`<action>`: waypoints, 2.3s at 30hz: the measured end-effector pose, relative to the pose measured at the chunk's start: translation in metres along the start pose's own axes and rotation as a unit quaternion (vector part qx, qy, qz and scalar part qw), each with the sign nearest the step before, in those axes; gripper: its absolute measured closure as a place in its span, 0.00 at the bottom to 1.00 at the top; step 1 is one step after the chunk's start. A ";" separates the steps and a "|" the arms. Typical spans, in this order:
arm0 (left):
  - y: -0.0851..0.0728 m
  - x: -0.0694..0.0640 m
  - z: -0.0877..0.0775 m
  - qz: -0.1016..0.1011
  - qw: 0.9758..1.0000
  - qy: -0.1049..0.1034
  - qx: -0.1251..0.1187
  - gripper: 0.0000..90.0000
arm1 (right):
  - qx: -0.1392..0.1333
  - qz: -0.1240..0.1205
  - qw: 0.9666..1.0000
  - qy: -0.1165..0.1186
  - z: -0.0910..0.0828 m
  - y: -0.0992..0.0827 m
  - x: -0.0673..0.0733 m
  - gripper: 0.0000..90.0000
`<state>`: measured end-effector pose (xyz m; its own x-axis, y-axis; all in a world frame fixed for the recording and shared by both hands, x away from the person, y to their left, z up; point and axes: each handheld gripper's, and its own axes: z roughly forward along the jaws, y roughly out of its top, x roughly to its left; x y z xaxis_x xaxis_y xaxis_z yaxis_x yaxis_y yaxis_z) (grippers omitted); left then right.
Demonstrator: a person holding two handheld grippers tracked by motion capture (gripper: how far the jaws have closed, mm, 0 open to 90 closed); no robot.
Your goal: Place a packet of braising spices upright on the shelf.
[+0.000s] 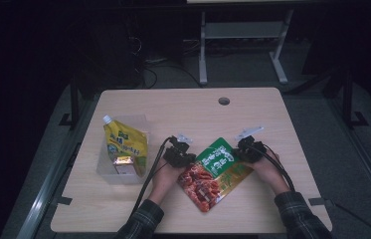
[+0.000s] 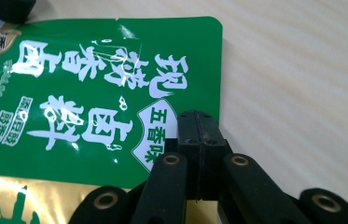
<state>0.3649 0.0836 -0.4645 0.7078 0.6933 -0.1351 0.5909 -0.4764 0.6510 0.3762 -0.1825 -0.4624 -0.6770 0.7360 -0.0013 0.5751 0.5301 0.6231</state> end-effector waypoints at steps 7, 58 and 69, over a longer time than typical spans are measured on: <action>-0.009 -0.017 -0.004 0.030 0.999 -0.024 0.002 1.00 | 0.017 -0.006 1.000 0.004 -0.023 -0.024 0.017 1.00; -0.014 -0.040 -0.013 0.078 0.994 -0.064 -0.030 0.99 | -0.044 0.012 0.999 0.018 -0.047 -0.026 0.018 0.84; -0.003 -0.016 -0.045 0.019 0.994 -0.028 -0.101 1.00 | -0.107 0.035 0.992 0.053 -0.076 -0.031 0.030 0.53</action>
<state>0.3341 0.0981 -0.4301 0.7514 0.6436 -0.1456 0.4778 -0.3785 0.7927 0.3028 -0.2086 -0.4228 -0.6903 0.7130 0.1227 0.5191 0.3699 0.7705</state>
